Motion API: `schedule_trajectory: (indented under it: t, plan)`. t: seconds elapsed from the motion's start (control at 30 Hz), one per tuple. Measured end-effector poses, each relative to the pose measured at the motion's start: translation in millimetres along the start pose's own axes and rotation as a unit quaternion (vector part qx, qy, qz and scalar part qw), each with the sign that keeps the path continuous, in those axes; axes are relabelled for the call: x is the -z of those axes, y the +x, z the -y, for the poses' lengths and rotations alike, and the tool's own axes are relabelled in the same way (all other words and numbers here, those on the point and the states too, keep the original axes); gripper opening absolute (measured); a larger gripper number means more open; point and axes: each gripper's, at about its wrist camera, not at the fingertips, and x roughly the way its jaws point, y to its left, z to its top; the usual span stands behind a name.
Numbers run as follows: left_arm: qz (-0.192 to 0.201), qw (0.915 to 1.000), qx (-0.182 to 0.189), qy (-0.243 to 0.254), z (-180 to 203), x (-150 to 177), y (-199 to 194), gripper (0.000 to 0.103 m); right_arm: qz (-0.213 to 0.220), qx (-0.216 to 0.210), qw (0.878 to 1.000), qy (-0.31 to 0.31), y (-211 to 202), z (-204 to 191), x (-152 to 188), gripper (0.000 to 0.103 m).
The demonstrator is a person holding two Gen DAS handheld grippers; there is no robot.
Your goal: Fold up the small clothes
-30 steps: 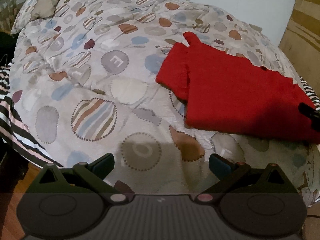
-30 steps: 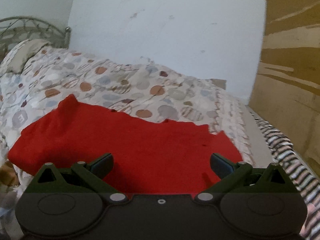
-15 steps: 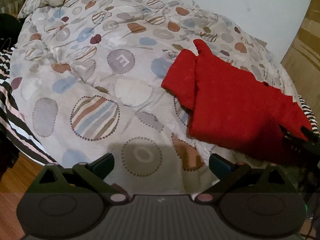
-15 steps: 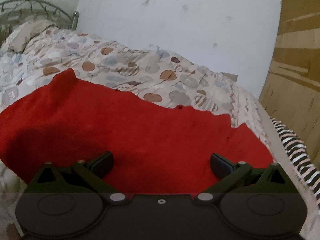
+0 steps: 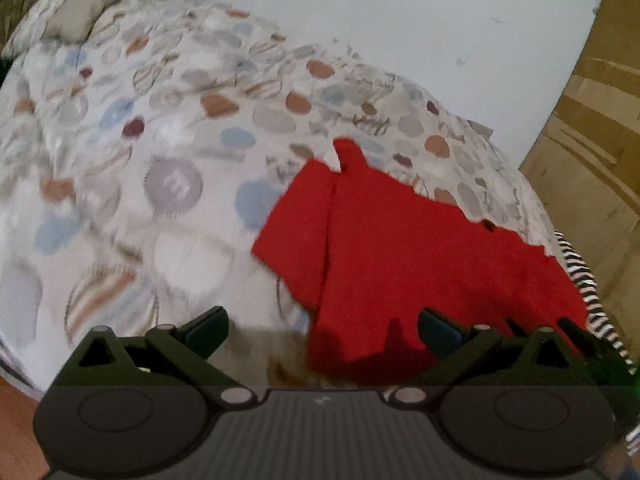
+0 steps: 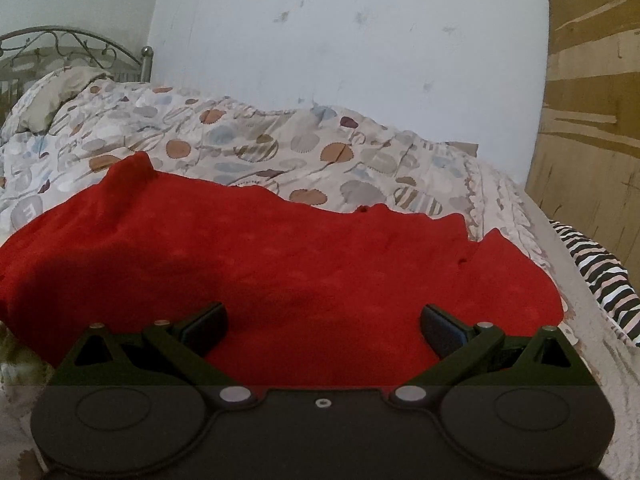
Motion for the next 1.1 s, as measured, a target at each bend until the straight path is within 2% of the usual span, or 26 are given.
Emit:
schedule_trajectory:
  t: [0.23,0.43,0.53,0.83,1.03,1.1]
  plan:
    - [-0.001,0.9997,0.009,0.022,2.2,-31.7,37.9,0.103,0.019,0.01,1.0,-0.005,-4.5,-2.9,5.6,0.103]
    - [-0.045,0.9968,-0.016,0.065,-3.0,-39.1,77.9,0.103,0.02,0.008,1.0,-0.002,-5.4,-2.2,6.0,0.103]
    - [-0.066,0.9966,-0.007,0.047,-10.1,-38.3,88.4,0.103,0.02,0.008,1.0,-0.002,-5.5,-2.1,6.2,0.103]
    - [-0.074,0.9969,-0.001,0.029,-15.6,-39.7,90.8,0.102,0.02,0.008,1.0,-0.002,-5.6,-2.2,6.6,0.103]
    - [-0.067,0.9975,0.013,0.017,-15.4,-43.1,87.4,0.088,0.02,0.008,1.0,-0.002,-5.6,-2.1,6.8,0.103]
    - [-0.059,0.998,0.016,0.011,-16.2,-43.2,84.3,0.078,0.02,0.008,1.0,-0.002,-5.5,-2.2,6.9,0.103]
